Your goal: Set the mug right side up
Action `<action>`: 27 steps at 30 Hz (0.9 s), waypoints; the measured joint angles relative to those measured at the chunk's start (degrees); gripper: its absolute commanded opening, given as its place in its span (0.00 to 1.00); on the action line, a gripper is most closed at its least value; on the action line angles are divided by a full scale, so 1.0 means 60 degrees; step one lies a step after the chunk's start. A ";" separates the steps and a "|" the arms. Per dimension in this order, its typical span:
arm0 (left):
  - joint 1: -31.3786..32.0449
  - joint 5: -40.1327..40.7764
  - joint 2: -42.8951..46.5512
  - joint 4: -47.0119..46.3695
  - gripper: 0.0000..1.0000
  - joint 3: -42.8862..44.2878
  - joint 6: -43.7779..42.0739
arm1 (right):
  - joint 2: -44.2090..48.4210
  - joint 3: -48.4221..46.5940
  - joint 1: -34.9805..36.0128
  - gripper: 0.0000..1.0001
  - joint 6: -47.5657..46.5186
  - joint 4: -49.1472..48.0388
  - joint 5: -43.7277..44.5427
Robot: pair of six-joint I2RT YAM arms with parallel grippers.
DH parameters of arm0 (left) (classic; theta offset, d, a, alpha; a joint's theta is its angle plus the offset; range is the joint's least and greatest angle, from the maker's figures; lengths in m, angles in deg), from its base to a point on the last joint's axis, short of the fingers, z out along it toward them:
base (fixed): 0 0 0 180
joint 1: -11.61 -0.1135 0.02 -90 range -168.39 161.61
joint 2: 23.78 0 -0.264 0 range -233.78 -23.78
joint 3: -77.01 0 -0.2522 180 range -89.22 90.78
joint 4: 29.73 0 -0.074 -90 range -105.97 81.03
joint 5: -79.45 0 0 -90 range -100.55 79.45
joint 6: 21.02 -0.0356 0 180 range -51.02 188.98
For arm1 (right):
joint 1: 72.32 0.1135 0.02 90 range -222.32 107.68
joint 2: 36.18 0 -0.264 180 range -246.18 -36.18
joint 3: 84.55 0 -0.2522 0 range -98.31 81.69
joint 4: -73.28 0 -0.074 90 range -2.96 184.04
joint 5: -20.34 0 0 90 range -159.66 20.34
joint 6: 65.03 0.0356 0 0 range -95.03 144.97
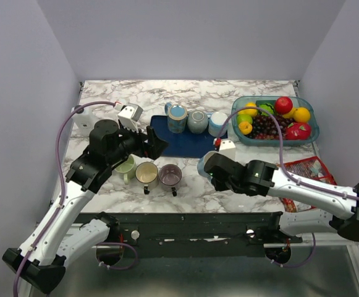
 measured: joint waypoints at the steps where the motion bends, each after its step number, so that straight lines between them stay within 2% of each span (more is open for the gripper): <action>1: 0.0000 0.0138 -0.0069 0.0113 0.99 0.0000 -0.0036 | -0.0197 0.0073 0.0011 0.01 0.0149 0.0007 -0.0120; 15: 0.0000 0.0914 -0.0186 0.0576 0.99 -0.0109 -0.0310 | -0.3013 -0.0240 0.0364 0.01 0.1064 -0.0197 -0.1104; 22: 0.0000 0.0954 -0.0186 0.0663 0.99 -0.0131 -0.0397 | -0.3617 -0.0871 0.0441 0.01 0.1158 -0.0208 -0.1089; 23: 0.0004 0.0962 -0.0182 0.0667 0.99 -0.0127 -0.0412 | -0.3687 -0.0929 0.0441 0.07 0.1155 -0.0226 -0.1096; 25: 0.0000 0.0973 -0.0182 0.0667 0.99 -0.0127 -0.0433 | -0.3759 -0.0994 0.0441 0.13 0.1147 -0.0229 -0.1100; 26: 0.0000 0.0980 -0.0182 0.0667 0.99 -0.0131 -0.0430 | -0.3763 -0.1002 0.0441 0.22 0.1137 -0.0233 -0.1107; 27: 0.0000 0.0998 -0.0186 0.0663 0.99 -0.0127 -0.0433 | -0.3763 -0.1005 0.0441 0.27 0.1133 -0.0229 -0.1118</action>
